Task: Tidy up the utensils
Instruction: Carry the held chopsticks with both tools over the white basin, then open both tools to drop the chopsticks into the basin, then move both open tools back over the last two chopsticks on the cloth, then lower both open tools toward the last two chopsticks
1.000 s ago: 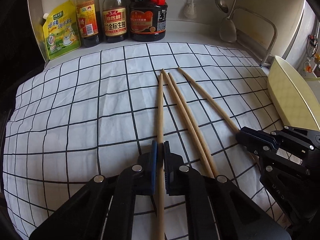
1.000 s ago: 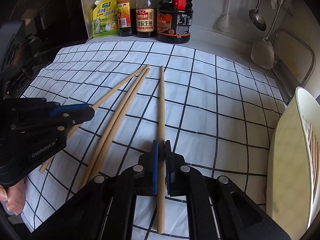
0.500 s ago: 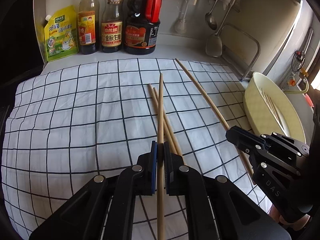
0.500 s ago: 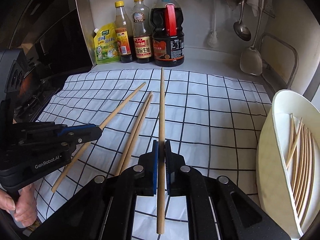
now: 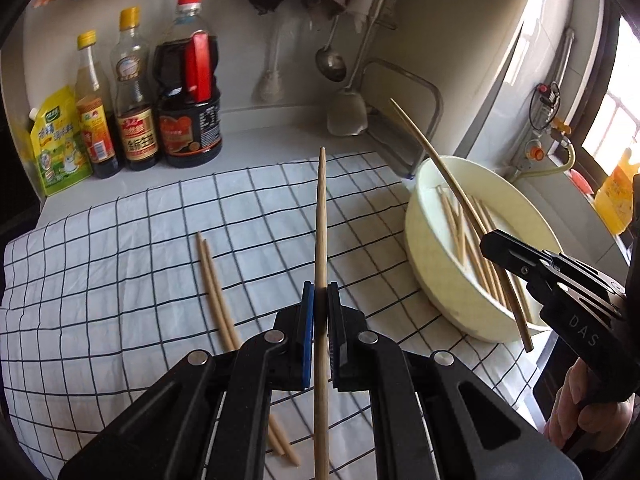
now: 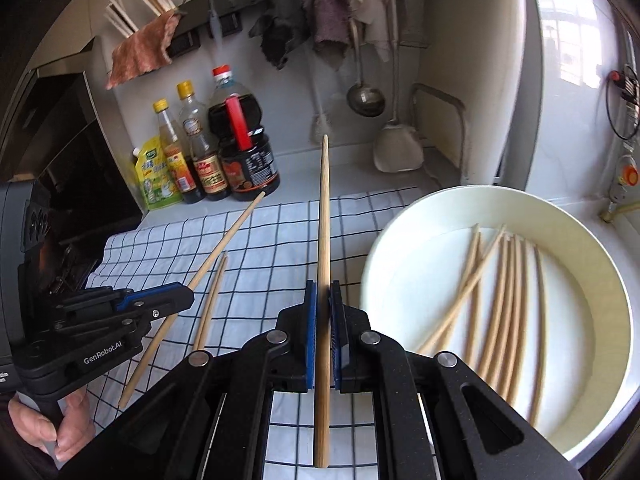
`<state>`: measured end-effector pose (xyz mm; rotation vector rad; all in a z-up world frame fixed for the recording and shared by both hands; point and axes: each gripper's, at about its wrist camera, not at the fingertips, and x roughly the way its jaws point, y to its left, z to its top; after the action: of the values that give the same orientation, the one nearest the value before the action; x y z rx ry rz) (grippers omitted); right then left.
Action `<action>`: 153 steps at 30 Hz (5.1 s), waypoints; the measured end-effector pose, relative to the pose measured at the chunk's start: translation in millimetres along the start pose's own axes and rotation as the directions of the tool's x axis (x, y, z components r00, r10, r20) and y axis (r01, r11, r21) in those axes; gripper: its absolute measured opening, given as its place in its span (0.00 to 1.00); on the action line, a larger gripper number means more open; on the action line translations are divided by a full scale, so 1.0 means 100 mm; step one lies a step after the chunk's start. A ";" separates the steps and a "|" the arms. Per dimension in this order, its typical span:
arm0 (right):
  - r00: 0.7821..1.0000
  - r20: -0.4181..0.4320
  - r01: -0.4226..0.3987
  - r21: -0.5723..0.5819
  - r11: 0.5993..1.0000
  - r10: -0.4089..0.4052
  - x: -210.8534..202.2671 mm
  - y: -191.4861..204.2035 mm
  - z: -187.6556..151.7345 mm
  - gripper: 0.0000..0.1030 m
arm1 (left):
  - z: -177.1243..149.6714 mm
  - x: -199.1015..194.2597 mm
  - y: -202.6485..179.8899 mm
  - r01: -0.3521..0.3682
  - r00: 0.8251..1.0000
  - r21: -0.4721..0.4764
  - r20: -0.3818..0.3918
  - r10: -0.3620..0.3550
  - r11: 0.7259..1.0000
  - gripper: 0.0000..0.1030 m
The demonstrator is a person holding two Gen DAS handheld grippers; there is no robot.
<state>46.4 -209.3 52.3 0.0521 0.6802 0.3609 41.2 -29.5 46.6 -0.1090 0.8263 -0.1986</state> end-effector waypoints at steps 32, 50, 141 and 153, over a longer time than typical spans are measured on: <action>0.964 -0.111 0.264 0.267 0.927 -0.242 -0.10 -1.48 -0.15 0.13 | 0.65 1.02 -1.57 0.090 0.992 0.147 -0.104 -0.076 0.985 0.69; 0.993 -0.041 0.116 0.085 0.990 -0.113 -0.12 -0.55 0.02 0.31 | 0.31 0.19 -0.43 -0.043 0.999 0.056 0.004 0.043 0.997 0.76; 0.962 -0.268 -0.049 -0.378 0.924 -0.059 1.12 1.61 -0.89 0.48 | -0.77 -0.11 1.53 -0.282 0.959 -0.262 -0.044 0.280 0.923 0.82; 0.955 -0.295 -0.118 -0.351 0.929 0.010 1.15 1.48 -0.84 0.07 | -0.75 0.03 1.35 -0.279 0.960 -0.233 -0.087 0.265 0.932 0.83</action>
<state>31.1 -37.1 -58.6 -0.3414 0.8919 0.5621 5.6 99.9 -29.2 -0.2188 0.9085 0.1642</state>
